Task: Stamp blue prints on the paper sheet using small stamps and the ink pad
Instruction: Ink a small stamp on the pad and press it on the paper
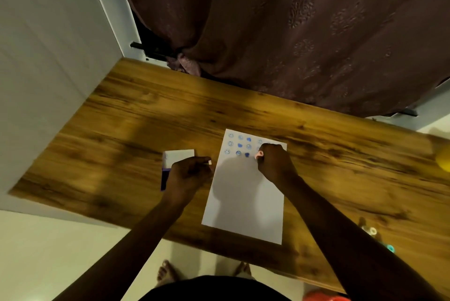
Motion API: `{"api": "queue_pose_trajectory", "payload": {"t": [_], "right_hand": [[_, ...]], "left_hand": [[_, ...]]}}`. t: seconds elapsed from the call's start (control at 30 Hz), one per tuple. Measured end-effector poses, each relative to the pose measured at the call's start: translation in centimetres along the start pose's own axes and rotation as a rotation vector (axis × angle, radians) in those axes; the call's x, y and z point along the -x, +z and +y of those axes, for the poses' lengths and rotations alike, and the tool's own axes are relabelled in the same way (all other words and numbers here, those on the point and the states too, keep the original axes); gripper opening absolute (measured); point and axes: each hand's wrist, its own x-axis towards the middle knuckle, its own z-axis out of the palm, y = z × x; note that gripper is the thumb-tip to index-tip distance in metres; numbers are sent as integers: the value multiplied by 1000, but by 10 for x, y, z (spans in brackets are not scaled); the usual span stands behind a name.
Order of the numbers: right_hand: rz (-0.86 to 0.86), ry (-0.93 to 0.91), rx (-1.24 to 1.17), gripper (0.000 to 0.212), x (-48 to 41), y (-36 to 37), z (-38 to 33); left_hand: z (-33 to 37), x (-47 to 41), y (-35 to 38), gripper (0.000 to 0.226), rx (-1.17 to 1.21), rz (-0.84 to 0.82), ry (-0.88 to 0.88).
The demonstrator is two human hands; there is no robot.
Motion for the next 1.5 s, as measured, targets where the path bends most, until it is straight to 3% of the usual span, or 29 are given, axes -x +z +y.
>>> {"api": "queue_pose_trajectory", "payload": {"t": [0.33,0.6,0.77,0.87,1.0,1.1,1.2,1.33,1.5], "right_hand": [[2,53,17,44,-4,8,-5],[8,38,8,48,-6,4,-7],[-25,25,9,34,-16,-3,4],[5,62,-205,26,-14,-17,14],[-4,266,-895,23,11,-44,19],[-53,267,-1195,20,47,-61,21],[-75,156,-1277,20,86,-63,23],[-97,25,-1199,22,115,-55,24],[-50,-26,-1154,19,126,-52,31]], "left_hand": [[-6,-7,5,16,-28,24,-87],[6,-2,8,24,-38,-11,-87],[14,3,8,25,-34,-20,-65],[19,5,7,27,-24,-36,-53],[20,7,13,28,1,-68,-50],[21,8,24,30,30,-120,-53],[23,9,38,33,45,-180,-46],[26,10,57,36,45,-272,-31],[27,13,73,39,39,-377,11]]}}
